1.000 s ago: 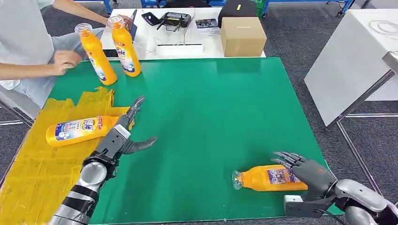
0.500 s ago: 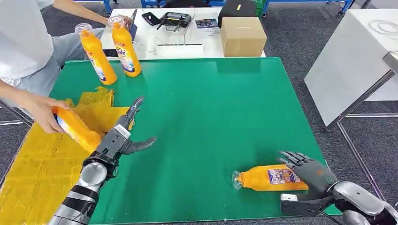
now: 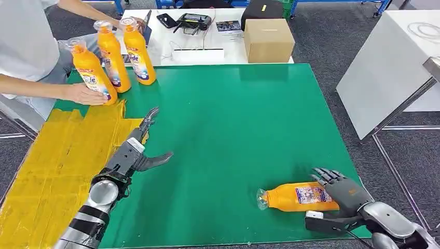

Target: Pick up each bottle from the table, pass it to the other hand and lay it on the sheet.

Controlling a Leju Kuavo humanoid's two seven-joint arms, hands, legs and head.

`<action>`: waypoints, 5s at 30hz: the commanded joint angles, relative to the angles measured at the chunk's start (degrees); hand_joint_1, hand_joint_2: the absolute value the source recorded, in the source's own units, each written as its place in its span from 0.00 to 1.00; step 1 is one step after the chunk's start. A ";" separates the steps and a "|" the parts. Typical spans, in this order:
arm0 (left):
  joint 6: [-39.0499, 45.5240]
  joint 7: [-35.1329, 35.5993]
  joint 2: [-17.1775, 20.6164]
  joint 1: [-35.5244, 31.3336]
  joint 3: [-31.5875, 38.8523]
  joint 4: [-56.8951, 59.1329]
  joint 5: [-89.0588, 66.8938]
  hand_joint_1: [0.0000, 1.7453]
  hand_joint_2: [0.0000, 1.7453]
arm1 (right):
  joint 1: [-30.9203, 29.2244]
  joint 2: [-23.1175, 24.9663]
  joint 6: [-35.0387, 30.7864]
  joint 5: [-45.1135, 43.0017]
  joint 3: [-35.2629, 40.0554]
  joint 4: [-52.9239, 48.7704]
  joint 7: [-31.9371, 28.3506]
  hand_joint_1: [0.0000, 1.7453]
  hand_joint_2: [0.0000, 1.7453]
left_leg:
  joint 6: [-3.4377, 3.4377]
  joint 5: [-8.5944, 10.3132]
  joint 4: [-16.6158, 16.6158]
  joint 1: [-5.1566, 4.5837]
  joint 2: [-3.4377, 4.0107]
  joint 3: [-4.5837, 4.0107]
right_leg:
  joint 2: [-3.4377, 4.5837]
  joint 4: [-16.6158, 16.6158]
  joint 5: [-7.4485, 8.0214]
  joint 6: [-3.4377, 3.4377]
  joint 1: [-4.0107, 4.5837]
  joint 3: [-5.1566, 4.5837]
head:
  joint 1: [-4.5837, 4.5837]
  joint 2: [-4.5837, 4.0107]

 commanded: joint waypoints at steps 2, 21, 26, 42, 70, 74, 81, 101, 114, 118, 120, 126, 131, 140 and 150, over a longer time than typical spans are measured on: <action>-0.12 0.29 0.64 -1.11 -1.45 1.94 -0.03 0.00 1.00 | -2.73 2.98 0.77 0.19 1.15 5.71 0.53 0.00 1.00 | -0.03 -0.03 -0.07 0.05 0.04 0.16 | 0.06 -0.11 0.01 -0.06 0.05 0.16 | 0.02 0.00; -0.24 0.16 0.76 -1.81 -2.18 2.86 0.15 0.00 1.00 | -5.65 4.42 1.93 0.29 2.68 11.49 0.69 1.00 1.00 | -0.03 -0.01 -0.06 0.06 0.03 0.14 | 0.03 -0.10 0.02 -0.05 0.06 0.15 | 0.02 0.00; -0.25 0.16 0.75 -1.89 -2.23 2.95 0.15 0.00 1.00 | -5.82 4.47 1.92 0.28 2.77 11.63 0.63 1.00 1.00 | -0.05 -0.04 -0.09 0.11 0.04 0.31 | 0.06 -0.18 0.01 -0.09 0.11 0.32 | 0.02 0.00; -0.06 1.03 0.80 -1.21 -2.31 1.40 -0.52 0.00 1.00 | -6.75 12.79 -9.59 4.27 -0.06 11.18 -2.52 1.00 1.00 | -0.08 -0.03 -0.14 0.14 0.09 0.38 | 0.13 -0.23 0.05 -0.12 0.15 0.36 | 0.02 0.00; -11.88 4.62 -1.46 -6.17 -11.82 4.07 16.27 0.00 1.00 | -16.47 46.03 -12.20 -45.88 -10.66 14.01 -19.16 1.00 1.00 | -0.10 -0.08 -0.04 0.15 0.15 0.30 | 0.18 -0.05 -0.02 -0.14 0.15 0.25 | 0.04 0.00; -12.37 5.17 -1.28 -6.73 -12.21 3.98 18.46 0.00 1.00 | -17.50 47.04 -10.84 -46.72 -8.23 16.72 -19.13 1.00 1.00 | -0.05 -0.01 -0.05 0.10 0.14 0.13 | 0.15 -0.01 0.02 -0.06 0.09 0.10 | 0.04 0.00; -12.18 5.19 -1.04 -6.78 -12.54 3.99 18.77 0.00 1.00 | -17.52 46.61 -10.94 -46.94 -8.11 16.64 -19.26 1.00 1.00 | -0.04 -0.01 -0.04 0.11 0.04 0.13 | 0.05 -0.03 0.00 -0.05 0.10 0.13 | 0.04 0.00; -12.37 5.55 -1.75 -9.40 -15.85 5.33 23.88 0.00 1.00 | -22.40 48.48 -10.52 -37.56 9.98 27.09 -18.88 1.00 1.00 | -0.07 0.01 -0.04 0.12 0.07 0.07 | 0.08 0.00 0.00 -0.05 0.10 0.07 | 0.04 0.00; -12.59 5.51 -2.44 -10.20 -16.60 6.65 24.70 0.00 1.00 | -24.02 49.42 -10.56 -34.71 15.63 31.59 -18.87 1.00 1.00 | -0.09 -0.03 -0.03 0.15 0.04 0.16 | 0.06 -0.02 -0.03 -0.09 0.13 0.17 | 0.04 0.00; -12.58 5.37 -2.57 -10.22 -16.19 7.08 25.36 0.00 1.00 | -24.38 49.38 -10.25 -34.51 16.88 32.49 -18.86 1.00 1.00 | -0.07 0.00 -0.04 0.12 0.02 0.12 | 0.04 -0.01 -0.02 -0.07 0.11 0.13 | 0.04 0.00; -12.58 5.37 -2.57 -10.22 -16.19 7.08 25.36 0.00 1.00 | -24.38 49.38 -10.25 -34.51 16.88 32.49 -18.86 1.00 1.00 | -0.06 0.03 -0.05 0.08 0.01 0.05 | 0.02 0.01 -0.01 -0.04 0.07 0.04 | 0.06 0.00; -13.12 5.14 -2.54 -10.00 -16.11 6.25 26.26 0.00 1.00 | -24.65 49.27 -9.91 -34.60 17.36 33.63 -18.95 1.00 1.00 | -0.08 -0.03 -0.03 0.15 0.01 0.16 | 0.03 -0.02 -0.04 -0.09 0.13 0.18 | 0.07 0.00; -12.81 5.11 -3.06 -9.53 -15.09 5.37 27.90 0.00 1.00 | -24.60 49.27 -9.85 -34.70 17.30 34.24 -18.89 1.00 1.00 | -0.07 0.00 -0.04 0.11 -0.01 0.09 | 0.00 -0.01 -0.03 -0.06 0.10 0.10 | 0.04 0.00; -11.69 5.43 -3.57 -8.64 -13.25 3.67 30.74 0.06 1.00 | -24.41 49.31 -10.06 -34.73 17.43 34.73 -18.75 1.00 1.00 | -0.07 -0.01 -0.02 0.14 0.01 0.08 | 0.02 -0.01 -0.02 -0.06 0.12 0.10 | 0.04 0.00; -10.74 5.64 -3.74 -8.31 -13.32 3.35 31.81 1.00 1.00 | -24.40 49.34 -10.21 -34.89 17.57 35.04 -18.78 1.00 1.00 | -0.08 -0.03 0.00 0.16 -0.05 0.12 | -0.03 -0.01 -0.06 -0.08 0.14 0.16 | 0.07 0.00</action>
